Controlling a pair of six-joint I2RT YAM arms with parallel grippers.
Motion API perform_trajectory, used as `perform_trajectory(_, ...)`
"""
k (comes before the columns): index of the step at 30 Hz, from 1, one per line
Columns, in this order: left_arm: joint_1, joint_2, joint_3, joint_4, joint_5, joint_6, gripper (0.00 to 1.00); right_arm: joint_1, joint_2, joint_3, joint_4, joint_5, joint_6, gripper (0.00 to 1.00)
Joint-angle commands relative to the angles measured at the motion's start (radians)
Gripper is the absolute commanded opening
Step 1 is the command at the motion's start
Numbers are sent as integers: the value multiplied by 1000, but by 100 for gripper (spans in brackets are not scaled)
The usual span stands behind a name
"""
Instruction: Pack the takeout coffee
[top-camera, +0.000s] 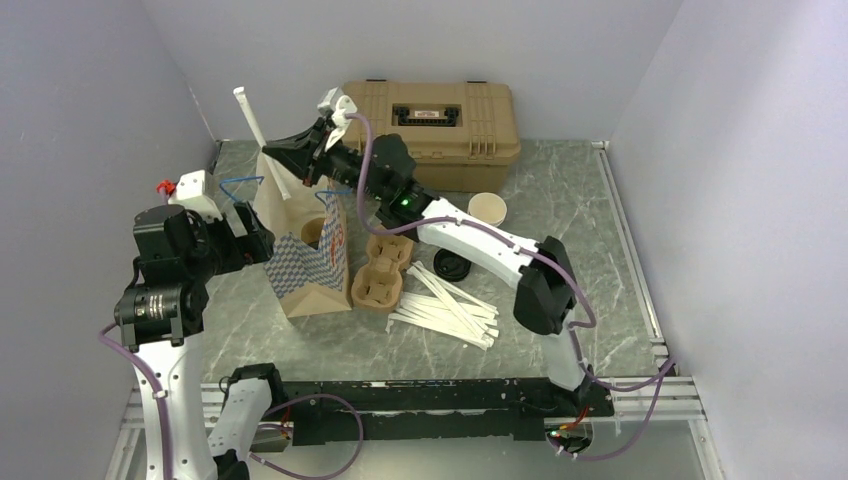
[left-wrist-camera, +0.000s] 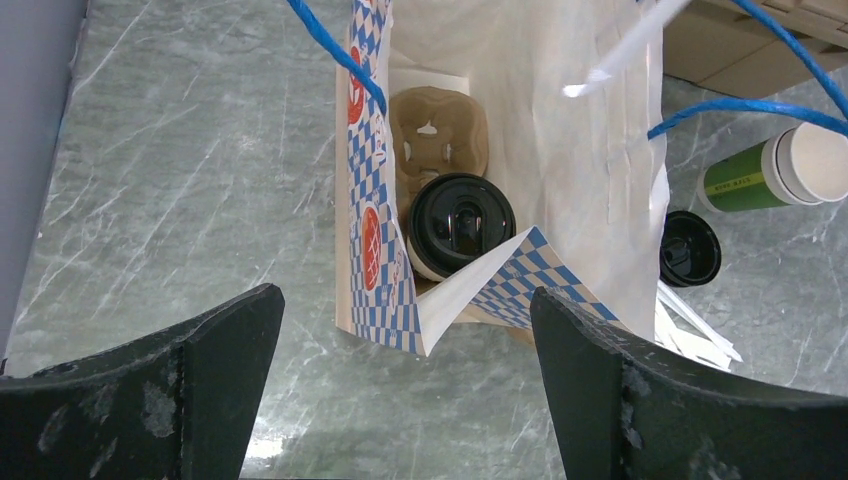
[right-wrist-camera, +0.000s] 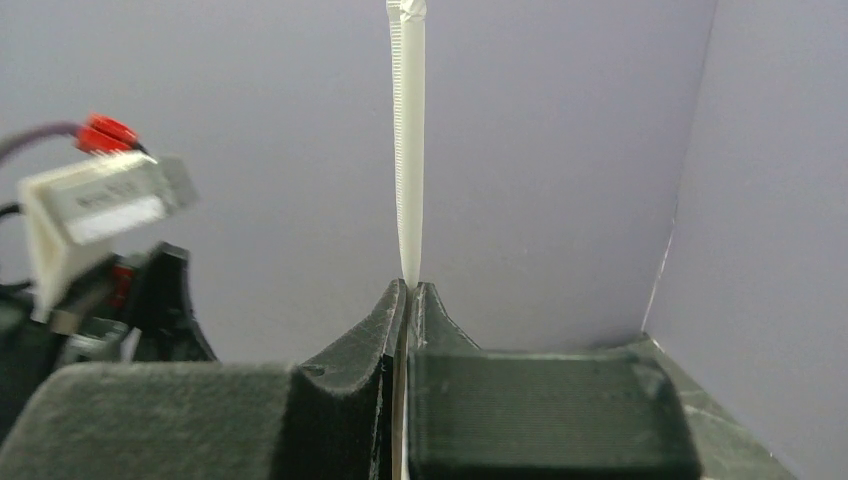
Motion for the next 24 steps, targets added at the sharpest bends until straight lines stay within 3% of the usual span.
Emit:
perform_trajectory(1, -3, -10, 27, 0, -34, 12, 100, -13, 52, 51, 81, 18, -21, 1)
perform_trajectory(12, -9, -14, 13, 1, -38, 22, 100, -40, 183, 76, 104, 71, -18, 4)
perform_trajectory(24, -9, -11, 1, 7, -56, 27, 99, -55, 178, 54, 147, 61, -5, 59)
